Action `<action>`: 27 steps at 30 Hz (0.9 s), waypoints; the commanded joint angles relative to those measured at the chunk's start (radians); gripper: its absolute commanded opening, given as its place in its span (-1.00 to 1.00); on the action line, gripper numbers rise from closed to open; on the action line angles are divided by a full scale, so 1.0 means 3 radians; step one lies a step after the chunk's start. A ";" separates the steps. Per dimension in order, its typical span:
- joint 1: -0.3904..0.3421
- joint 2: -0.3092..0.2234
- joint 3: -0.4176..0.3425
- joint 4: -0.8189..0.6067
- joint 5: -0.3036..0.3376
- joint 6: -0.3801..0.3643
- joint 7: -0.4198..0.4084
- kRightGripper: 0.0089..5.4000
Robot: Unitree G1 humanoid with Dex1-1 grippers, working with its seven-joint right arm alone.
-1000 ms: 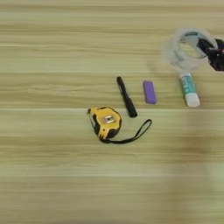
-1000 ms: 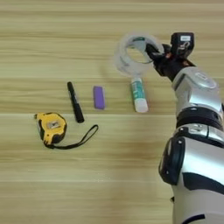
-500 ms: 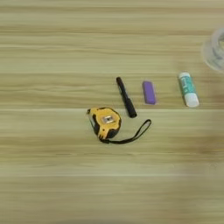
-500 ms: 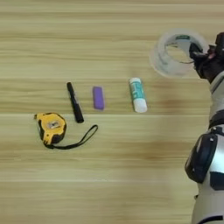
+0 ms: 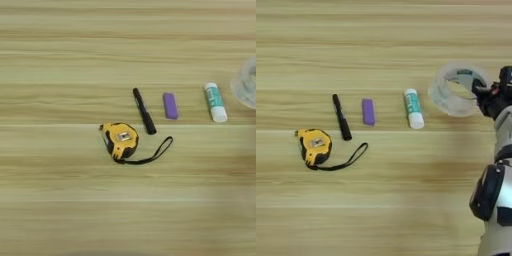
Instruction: Move the objects on the table
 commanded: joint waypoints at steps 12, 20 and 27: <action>-0.0084 -0.0065 -0.0011 -0.0095 0.0045 -0.0178 -0.0116 -0.44; -0.0054 -0.0051 -0.0002 -0.0090 0.0025 -0.0196 -0.0150 -0.44; -0.0028 -0.0011 0.0011 -0.0092 0.0022 -0.0198 -0.0166 -0.44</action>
